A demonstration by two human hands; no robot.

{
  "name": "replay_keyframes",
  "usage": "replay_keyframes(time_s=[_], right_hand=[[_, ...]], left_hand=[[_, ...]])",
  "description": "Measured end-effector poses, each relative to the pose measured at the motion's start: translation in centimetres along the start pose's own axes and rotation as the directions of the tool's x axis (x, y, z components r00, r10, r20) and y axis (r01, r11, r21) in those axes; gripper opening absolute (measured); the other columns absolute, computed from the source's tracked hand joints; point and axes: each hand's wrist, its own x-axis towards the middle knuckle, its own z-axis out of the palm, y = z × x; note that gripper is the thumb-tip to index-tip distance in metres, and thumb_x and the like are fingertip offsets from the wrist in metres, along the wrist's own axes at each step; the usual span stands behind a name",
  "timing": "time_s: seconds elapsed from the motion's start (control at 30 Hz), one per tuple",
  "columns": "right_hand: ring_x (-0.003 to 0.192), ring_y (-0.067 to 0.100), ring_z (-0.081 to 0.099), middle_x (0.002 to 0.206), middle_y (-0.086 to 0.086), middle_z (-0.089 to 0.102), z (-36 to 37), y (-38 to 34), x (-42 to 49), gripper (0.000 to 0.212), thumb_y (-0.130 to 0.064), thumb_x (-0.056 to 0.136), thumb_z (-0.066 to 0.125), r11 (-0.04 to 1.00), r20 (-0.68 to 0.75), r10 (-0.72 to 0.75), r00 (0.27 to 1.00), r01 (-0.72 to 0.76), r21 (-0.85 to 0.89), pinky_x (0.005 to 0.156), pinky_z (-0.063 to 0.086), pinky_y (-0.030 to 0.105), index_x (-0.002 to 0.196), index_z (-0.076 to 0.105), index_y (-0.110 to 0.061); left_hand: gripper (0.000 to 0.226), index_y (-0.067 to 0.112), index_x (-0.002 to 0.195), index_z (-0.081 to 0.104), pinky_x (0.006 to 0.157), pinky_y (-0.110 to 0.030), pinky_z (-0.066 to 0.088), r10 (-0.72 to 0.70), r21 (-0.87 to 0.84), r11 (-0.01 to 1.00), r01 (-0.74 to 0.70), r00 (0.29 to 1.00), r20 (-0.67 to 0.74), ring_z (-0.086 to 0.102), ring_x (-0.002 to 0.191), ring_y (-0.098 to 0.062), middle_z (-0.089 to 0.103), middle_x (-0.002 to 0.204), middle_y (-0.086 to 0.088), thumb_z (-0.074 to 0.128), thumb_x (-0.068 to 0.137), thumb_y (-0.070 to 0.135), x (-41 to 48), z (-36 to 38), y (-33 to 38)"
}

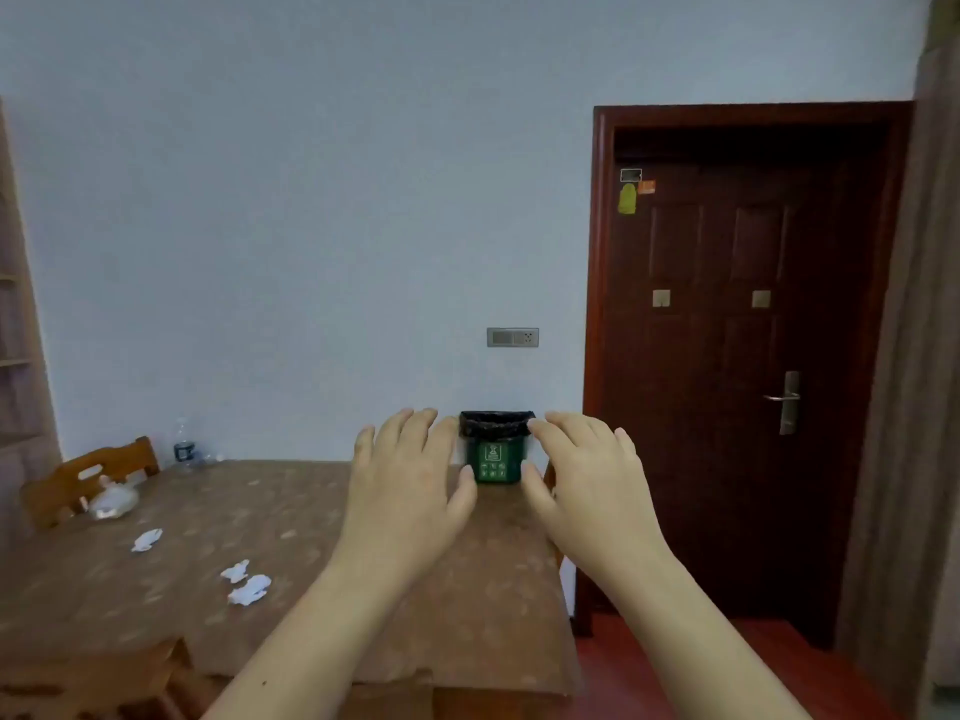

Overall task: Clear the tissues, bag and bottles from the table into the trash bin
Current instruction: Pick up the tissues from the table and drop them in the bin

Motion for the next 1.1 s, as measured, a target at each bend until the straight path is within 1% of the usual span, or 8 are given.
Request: replay_keyframes(time_s=[0.17, 0.3, 0.43, 0.5, 0.57, 0.63, 0.93, 1.1], right_hand=[[0.095, 0.029, 0.063, 0.102, 0.009, 0.069, 2.6, -0.5, -1.9, 0.035, -0.028, 0.073, 0.053, 0.998, -0.001, 0.035, 0.999, -0.035, 0.044, 0.084, 0.043, 0.060, 0.099, 0.067, -0.009], [0.092, 0.029, 0.064, 0.098, 0.009, 0.069, 4.3, -2.6, -3.0, 0.036, -0.030, 0.074, 0.048, 0.998, 0.010, -0.003, 1.000, 0.002, 0.064, 0.083, 0.045, 0.056, 0.097, 0.067, -0.009], [0.100, 0.030, 0.061, 0.105, 0.010, 0.067, 6.3, -6.1, -4.4, 0.032, -0.021, 0.073, 0.062, 0.991, 0.090, -0.045, 0.995, 0.033, 0.130, 0.085, 0.043, 0.060, 0.102, 0.065, -0.009], [0.101, 0.031, 0.060, 0.107, 0.011, 0.066, 7.2, -8.2, -5.3, 0.033, -0.020, 0.073, 0.063, 0.988, 0.137, -0.066, 0.988, 0.046, 0.146, 0.086, 0.042, 0.061, 0.104, 0.064, -0.009], [0.102, 0.031, 0.060, 0.108, 0.011, 0.066, 8.1, -10.6, -6.1, 0.035, -0.023, 0.074, 0.060, 0.986, 0.169, -0.084, 0.982, 0.058, 0.154, 0.086, 0.043, 0.060, 0.105, 0.064, -0.009], [0.104, 0.031, 0.059, 0.110, 0.010, 0.065, 9.0, -13.4, -6.8, 0.033, -0.020, 0.075, 0.065, 0.983, 0.197, -0.090, 0.976, 0.055, 0.177, 0.089, 0.041, 0.060, 0.107, 0.063, -0.010], [0.113, 0.029, 0.052, 0.118, 0.009, 0.061, 14.1, -29.8, -10.8, 0.037, -0.019, 0.079, 0.065, 0.945, 0.319, -0.096, 0.943, -0.015, 0.328, 0.098, 0.033, 0.054, 0.115, 0.059, -0.011], [0.120, 0.025, 0.046, 0.126, 0.007, 0.056, 17.0, -36.6, -13.2, 0.037, -0.022, 0.084, 0.058, 0.933, 0.439, -0.095, 0.893, -0.074, 0.353, 0.103, 0.028, 0.050, 0.120, 0.056, -0.014]], left_hand=[[0.048, 0.009, 0.105, 0.062, 0.087, -0.054, 0.046, -0.083, 0.051, 0.995, 0.084, 0.996, -0.017, 0.061, 0.102, -0.033, 0.066, 0.109, -0.013, 0.038, 0.075, 0.038, -2.7, -0.1, -2.4], [0.049, 0.010, 0.111, 0.060, 0.093, -0.055, 0.041, -0.179, 0.072, 0.982, 0.177, 0.983, 0.025, 0.057, 0.110, -0.032, 0.064, 0.115, -0.011, 0.040, 0.077, 0.038, -5.7, -0.1, -5.2], [0.043, 0.011, 0.117, 0.058, 0.098, -0.054, 0.037, -0.249, 0.068, 0.967, 0.244, 0.965, 0.079, 0.052, 0.117, -0.031, 0.060, 0.122, -0.010, 0.052, 0.080, 0.033, -9.3, -0.4, -8.4], [0.042, 0.010, 0.116, 0.058, 0.098, -0.054, 0.037, -0.279, 0.079, 0.959, 0.273, 0.956, 0.090, 0.053, 0.117, -0.031, 0.061, 0.121, -0.011, 0.055, 0.080, 0.030, -11.0, -0.7, -10.2], [0.044, 0.009, 0.112, 0.061, 0.093, -0.055, 0.041, -0.280, 0.114, 0.956, 0.269, 0.955, 0.094, 0.058, 0.110, -0.032, 0.064, 0.115, -0.011, 0.050, 0.077, 0.033, -12.6, -1.2, -12.2], [0.045, 0.010, 0.112, 0.061, 0.091, -0.055, 0.043, -0.293, 0.107, 0.954, 0.281, 0.949, 0.116, 0.059, 0.109, -0.032, 0.064, 0.114, -0.011, 0.049, 0.076, 0.034, -14.3, -1.9, -14.3], [0.050, 0.008, 0.112, 0.061, 0.092, -0.054, 0.046, -0.381, 0.120, 0.923, 0.365, 0.907, 0.177, 0.056, 0.113, -0.032, 0.063, 0.117, -0.012, 0.040, 0.077, 0.038, -23.1, -6.0, -27.7], [0.042, 0.009, 0.115, 0.059, 0.092, -0.056, 0.044, -0.424, 0.094, 0.905, 0.414, 0.875, 0.235, 0.053, 0.116, -0.031, 0.062, 0.120, -0.012, 0.056, 0.078, 0.030, -27.2, -7.2, -33.3]])
